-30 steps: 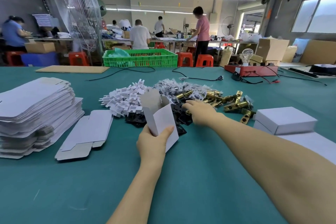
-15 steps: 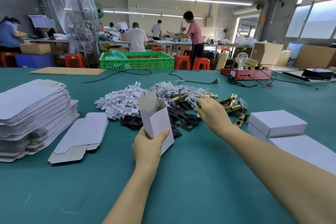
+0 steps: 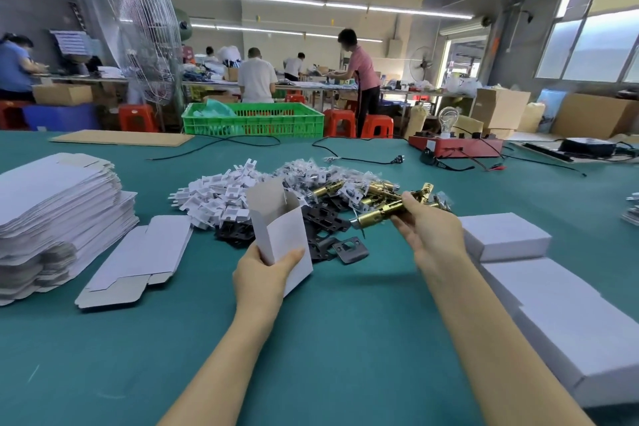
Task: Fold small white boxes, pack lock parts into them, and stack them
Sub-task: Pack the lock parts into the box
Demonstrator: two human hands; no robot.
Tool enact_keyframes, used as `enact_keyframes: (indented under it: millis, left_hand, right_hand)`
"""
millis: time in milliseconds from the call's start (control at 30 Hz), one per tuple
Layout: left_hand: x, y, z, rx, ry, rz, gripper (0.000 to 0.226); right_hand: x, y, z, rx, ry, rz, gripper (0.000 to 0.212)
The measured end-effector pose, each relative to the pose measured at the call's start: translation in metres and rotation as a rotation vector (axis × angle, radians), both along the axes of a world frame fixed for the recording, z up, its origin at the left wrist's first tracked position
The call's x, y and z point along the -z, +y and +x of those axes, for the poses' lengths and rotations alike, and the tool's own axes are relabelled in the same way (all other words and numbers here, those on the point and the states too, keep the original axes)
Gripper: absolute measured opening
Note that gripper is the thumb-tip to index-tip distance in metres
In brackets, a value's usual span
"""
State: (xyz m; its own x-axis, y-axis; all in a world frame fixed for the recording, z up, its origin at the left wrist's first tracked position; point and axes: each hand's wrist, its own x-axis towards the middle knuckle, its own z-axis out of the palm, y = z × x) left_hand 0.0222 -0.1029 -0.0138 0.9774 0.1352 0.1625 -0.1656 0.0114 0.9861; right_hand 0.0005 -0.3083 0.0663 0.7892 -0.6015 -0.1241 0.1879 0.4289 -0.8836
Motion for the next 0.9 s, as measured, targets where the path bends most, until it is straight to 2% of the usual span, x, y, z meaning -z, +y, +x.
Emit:
enact_keyframes:
  millis: [167,233,300,467,667,767,900]
  left_hand:
    - [0.001,-0.009,-0.011,0.139,-0.097,0.167,0.032]
    - [0.001,-0.012,-0.014,0.173,-0.119,0.222,0.037]
    - [0.002,-0.013,-0.014,0.18,-0.132,0.247,0.037]
    - [0.002,-0.014,-0.015,0.2,-0.158,0.288,0.04]
    - [0.003,-0.014,-0.016,0.207,-0.178,0.286,0.038]
    - [0.003,-0.013,-0.015,0.212,-0.184,0.295,0.038]
    - [0.005,-0.012,-0.015,0.219,-0.2,0.313,0.036]
  right_hand:
    - [-0.031,0.006,-0.019,-0.372,-0.032,0.675,0.025]
    - [-0.039,0.008,-0.025,-0.465,-0.06,0.759,0.026]
    - [-0.045,0.009,-0.027,-0.472,-0.08,0.609,0.025]
    - [-0.052,0.008,-0.027,-0.313,-0.126,0.086,0.016]
    - [-0.052,0.017,-0.03,-0.287,-0.186,-0.385,0.016]
    - [-0.047,0.026,-0.028,-0.235,-0.172,-0.509,0.016]
    - [-0.047,0.031,-0.026,-0.196,-0.152,-0.505,0.016]
